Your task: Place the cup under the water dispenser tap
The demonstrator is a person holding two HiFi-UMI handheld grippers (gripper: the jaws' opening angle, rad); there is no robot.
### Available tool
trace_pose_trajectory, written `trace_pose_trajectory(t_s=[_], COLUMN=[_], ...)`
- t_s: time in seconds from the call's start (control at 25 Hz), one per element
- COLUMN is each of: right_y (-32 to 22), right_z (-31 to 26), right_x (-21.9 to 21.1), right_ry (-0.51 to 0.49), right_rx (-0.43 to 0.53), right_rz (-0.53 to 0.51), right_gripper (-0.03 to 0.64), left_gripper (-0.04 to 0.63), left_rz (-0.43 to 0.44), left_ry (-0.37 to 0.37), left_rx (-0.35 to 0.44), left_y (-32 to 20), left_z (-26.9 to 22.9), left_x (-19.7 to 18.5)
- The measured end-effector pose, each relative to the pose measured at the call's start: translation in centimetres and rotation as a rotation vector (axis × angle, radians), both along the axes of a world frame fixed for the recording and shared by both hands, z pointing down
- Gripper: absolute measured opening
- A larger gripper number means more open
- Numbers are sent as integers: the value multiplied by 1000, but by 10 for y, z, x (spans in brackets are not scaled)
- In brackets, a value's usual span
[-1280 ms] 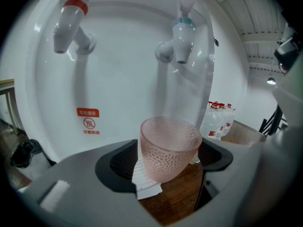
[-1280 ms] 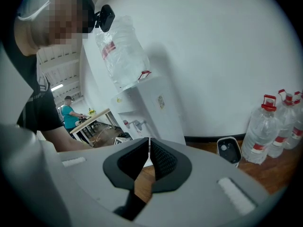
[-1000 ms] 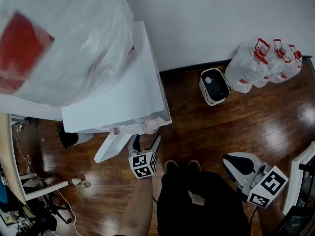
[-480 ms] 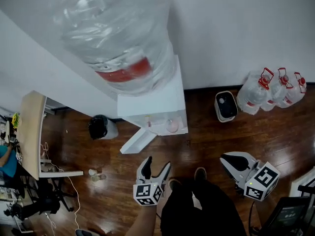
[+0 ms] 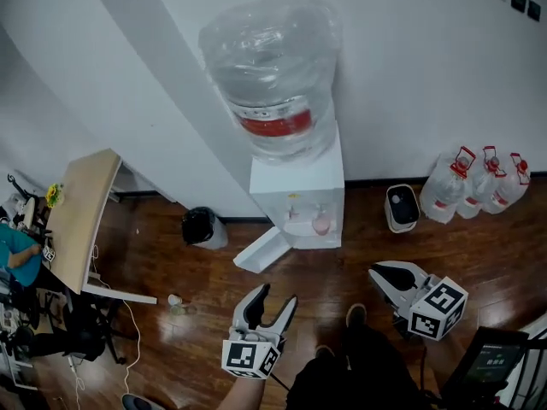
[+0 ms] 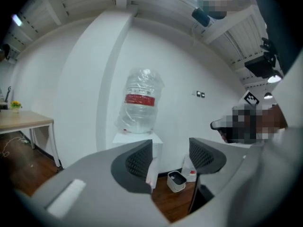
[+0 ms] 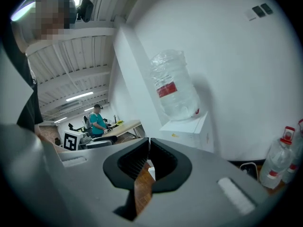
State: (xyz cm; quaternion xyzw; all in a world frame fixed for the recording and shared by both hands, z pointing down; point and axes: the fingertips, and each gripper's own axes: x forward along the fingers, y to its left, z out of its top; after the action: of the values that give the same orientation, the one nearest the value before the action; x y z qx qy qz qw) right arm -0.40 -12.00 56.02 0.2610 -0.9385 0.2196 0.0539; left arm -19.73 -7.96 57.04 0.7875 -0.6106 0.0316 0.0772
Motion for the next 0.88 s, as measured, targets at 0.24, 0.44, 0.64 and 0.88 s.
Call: trace_pose_trajectory(t_s=[0.24,0.44,0.64,0.88], right_y=[53,89,112,114], right_z=[-28,-40,-44,-55], right_x=[-11,-16,-19,-10], right_ry=[2,-10,12,38], right_rx=[41,48,66,98], right_rz=[8,33,43,8], right_gripper=[8,0,0,0], left_gripper=[378,319,318,311], left_rz=[26,79,89,99], left_ry=[-3,18,8,1], left_rx=[45,34,21,26], left_y=[67,106,125,123], left_z=[-40,-52,-60,-69], left_x=[1,6,10,27])
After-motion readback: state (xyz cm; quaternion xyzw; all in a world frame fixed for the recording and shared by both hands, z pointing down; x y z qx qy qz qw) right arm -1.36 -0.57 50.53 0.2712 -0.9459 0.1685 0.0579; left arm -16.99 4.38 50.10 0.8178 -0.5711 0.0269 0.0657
